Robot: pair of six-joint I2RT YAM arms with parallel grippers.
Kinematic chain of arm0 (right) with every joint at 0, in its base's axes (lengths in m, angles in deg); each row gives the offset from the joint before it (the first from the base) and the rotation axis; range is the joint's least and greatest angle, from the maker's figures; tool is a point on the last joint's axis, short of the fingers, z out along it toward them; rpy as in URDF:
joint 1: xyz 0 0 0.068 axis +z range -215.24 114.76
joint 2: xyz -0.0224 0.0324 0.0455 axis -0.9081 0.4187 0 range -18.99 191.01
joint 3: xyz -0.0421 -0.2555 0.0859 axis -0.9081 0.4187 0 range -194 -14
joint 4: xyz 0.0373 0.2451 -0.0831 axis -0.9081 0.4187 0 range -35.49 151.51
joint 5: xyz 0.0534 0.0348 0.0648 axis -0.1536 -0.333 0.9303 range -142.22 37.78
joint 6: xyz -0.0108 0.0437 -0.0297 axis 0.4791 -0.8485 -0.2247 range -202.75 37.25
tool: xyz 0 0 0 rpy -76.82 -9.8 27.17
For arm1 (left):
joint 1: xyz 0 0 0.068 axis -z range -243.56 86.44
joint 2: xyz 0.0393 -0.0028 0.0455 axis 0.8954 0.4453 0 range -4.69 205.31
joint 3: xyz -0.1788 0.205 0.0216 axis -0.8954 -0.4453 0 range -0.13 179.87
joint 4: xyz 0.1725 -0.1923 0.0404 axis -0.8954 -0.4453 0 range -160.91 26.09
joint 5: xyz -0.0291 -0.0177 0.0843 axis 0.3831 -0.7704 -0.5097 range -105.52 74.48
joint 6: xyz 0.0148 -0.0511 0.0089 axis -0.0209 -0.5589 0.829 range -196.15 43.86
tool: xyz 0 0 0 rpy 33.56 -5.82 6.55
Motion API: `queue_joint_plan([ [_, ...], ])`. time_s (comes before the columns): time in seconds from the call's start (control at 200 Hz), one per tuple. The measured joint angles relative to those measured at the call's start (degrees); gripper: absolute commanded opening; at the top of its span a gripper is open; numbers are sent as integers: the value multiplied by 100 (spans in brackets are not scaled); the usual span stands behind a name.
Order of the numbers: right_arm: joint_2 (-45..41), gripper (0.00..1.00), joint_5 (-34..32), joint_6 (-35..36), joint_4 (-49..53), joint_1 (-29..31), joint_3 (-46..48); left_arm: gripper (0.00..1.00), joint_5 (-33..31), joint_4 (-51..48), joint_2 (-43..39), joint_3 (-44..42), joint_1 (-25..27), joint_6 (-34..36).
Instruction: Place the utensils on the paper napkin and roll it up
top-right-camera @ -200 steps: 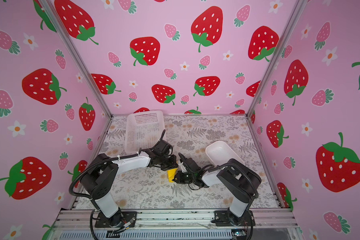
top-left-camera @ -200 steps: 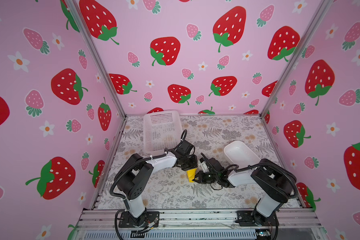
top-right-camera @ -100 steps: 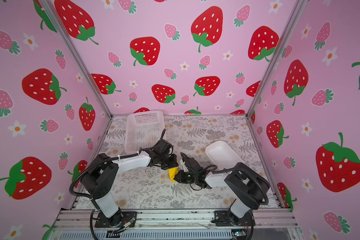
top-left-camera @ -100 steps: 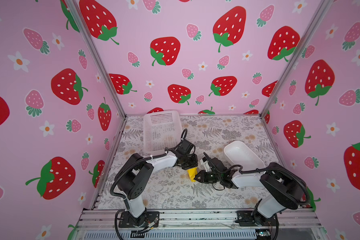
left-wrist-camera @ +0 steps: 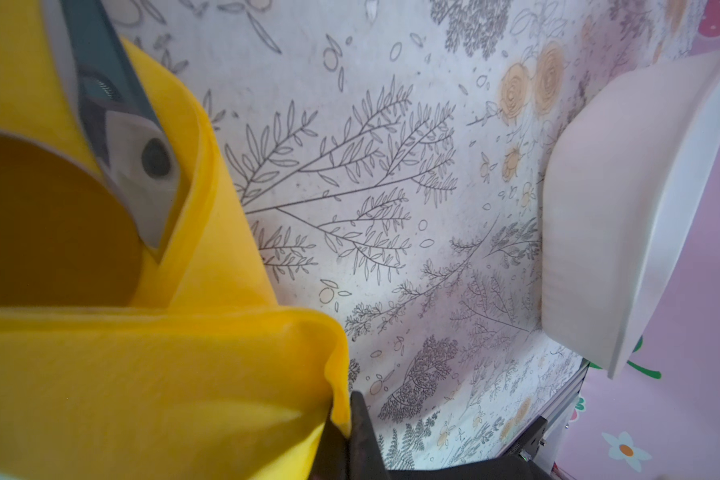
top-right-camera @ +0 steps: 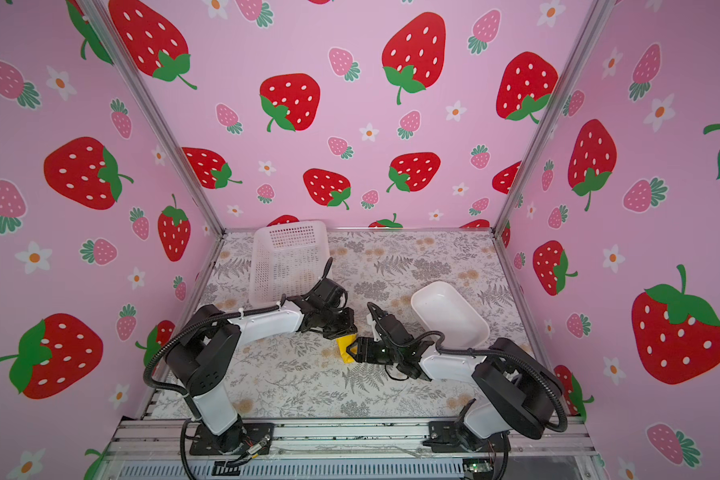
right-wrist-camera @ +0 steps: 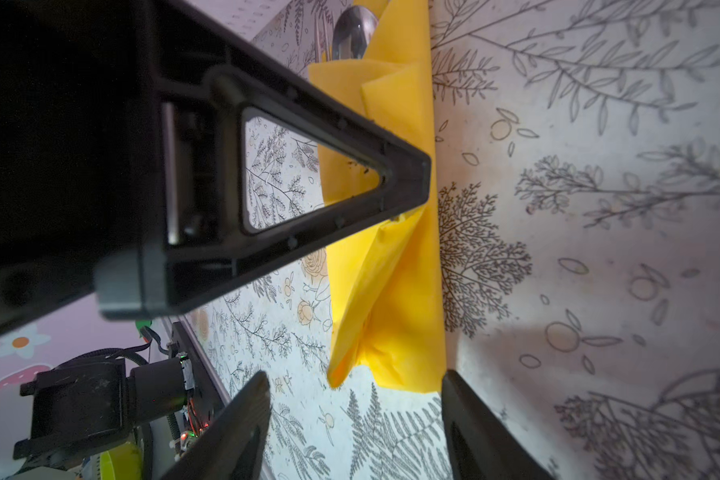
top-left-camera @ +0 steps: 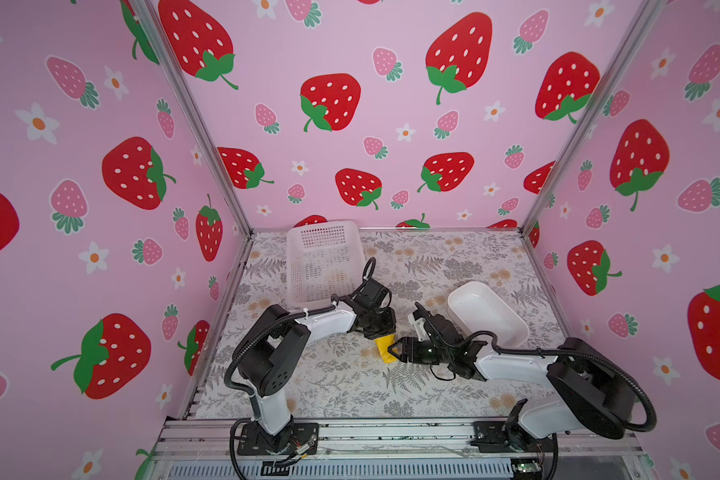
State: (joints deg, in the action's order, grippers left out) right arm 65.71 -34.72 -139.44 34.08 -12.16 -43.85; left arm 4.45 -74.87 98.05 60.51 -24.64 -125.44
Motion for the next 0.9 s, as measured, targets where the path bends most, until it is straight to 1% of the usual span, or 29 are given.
queue_joint_plan([
  [0.185, 612, 69, -15, 129, 39, 0, -356, 0, 4, -4, 0, 28, 0, 0],
  [0.345, 732, 69, -127, 280, 166, 0, -549, 0, 2, -4, 0, 37, 0, 2],
  [0.53, 863, 53, -120, 426, 138, 2, -601, 0, 7, -17, 0, 48, 0, 2],
  [0.55, 879, 52, -109, 417, 111, 2, -597, 0, 7, -20, 0, 52, 0, 4],
  [0.56, 883, 49, -101, 424, 101, 2, -592, 0, 9, -22, 0, 55, 0, 2],
  [0.575, 894, 47, -98, 396, 87, 0, -586, 0, 9, -26, 0, 61, 0, 2],
  [0.68, 911, 38, -4, 297, -133, 0, -428, 0, 13, -39, 0, 92, 0, 4],
  [0.895, 907, 31, 144, -61, -887, 0, 28, 0, 28, -44, 20, 114, 0, 2],
])
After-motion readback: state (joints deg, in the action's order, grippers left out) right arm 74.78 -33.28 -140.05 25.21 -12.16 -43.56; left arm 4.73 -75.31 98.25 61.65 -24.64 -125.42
